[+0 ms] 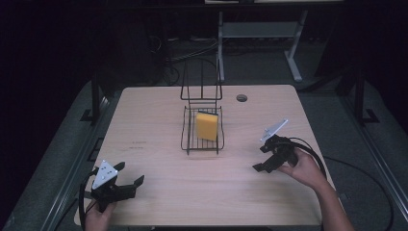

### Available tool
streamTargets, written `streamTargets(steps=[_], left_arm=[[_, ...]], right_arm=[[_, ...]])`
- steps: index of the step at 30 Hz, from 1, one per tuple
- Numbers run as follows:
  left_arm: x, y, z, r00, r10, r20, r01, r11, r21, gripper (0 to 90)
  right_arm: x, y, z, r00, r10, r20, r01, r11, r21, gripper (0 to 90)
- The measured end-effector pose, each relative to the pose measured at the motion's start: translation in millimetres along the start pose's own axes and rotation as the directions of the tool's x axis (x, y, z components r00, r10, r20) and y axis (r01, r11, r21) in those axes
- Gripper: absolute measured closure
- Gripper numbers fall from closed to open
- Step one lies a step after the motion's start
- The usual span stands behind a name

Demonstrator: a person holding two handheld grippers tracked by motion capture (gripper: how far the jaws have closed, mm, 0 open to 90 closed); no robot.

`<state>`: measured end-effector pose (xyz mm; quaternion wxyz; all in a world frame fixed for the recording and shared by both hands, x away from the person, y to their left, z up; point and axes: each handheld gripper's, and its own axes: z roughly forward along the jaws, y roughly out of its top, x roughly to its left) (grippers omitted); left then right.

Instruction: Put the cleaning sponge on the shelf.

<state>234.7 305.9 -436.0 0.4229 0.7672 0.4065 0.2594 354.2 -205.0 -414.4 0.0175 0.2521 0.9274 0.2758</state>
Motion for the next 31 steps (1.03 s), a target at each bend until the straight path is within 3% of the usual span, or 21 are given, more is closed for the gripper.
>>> streamTargets(steps=[31], left_arm=[[0.4, -0.3, 0.4, 1.0000, 0.006, 0.000, -0.006, 1.0000, 0.004, 13.8]], right_arm=[[18.6, -22.5, -2.9, 0.9999, 0.000, 0.016, 0.000, 1.000, -0.018, 16.0]])
